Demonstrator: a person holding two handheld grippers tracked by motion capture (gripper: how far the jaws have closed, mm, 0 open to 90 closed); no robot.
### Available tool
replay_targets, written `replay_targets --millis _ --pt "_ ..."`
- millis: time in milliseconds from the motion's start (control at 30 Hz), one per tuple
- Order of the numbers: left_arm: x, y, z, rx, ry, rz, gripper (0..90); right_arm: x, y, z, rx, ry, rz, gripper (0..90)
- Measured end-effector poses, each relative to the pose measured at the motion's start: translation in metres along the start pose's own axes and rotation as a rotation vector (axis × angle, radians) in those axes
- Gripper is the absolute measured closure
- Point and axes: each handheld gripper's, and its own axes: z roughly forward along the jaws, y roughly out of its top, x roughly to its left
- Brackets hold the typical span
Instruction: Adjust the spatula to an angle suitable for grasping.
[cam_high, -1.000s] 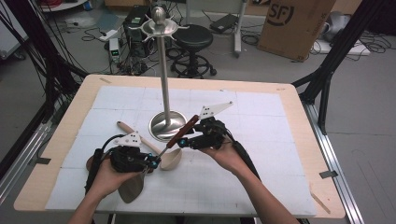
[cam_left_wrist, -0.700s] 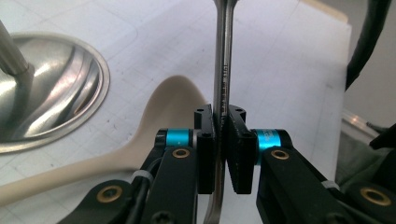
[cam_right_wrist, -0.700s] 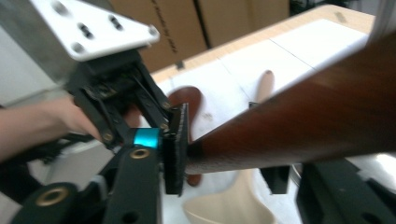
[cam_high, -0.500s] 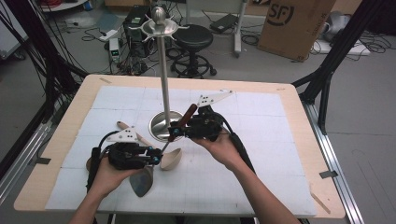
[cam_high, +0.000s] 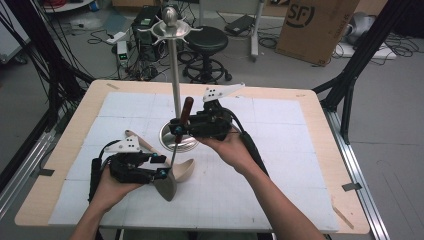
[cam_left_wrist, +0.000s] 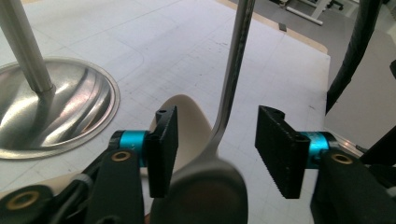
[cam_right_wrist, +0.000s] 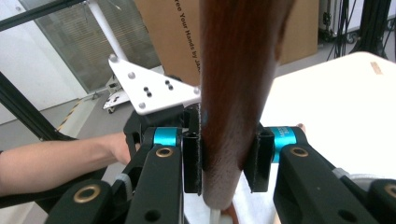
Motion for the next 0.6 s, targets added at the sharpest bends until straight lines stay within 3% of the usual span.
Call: replay_targets --millis 133,600 --pt "0.000 0.000 -0.002 -0.005 0.004 -0.001 42.9 0.005 0.014 0.001 -0.012 -0.003 -0.025 72.5" --pt "0.005 -0.003 -0.008 -0.012 0.055 -0.003 38.3 0.009 0.055 -0.006 -0.058 -0.011 -0.092 72.6"
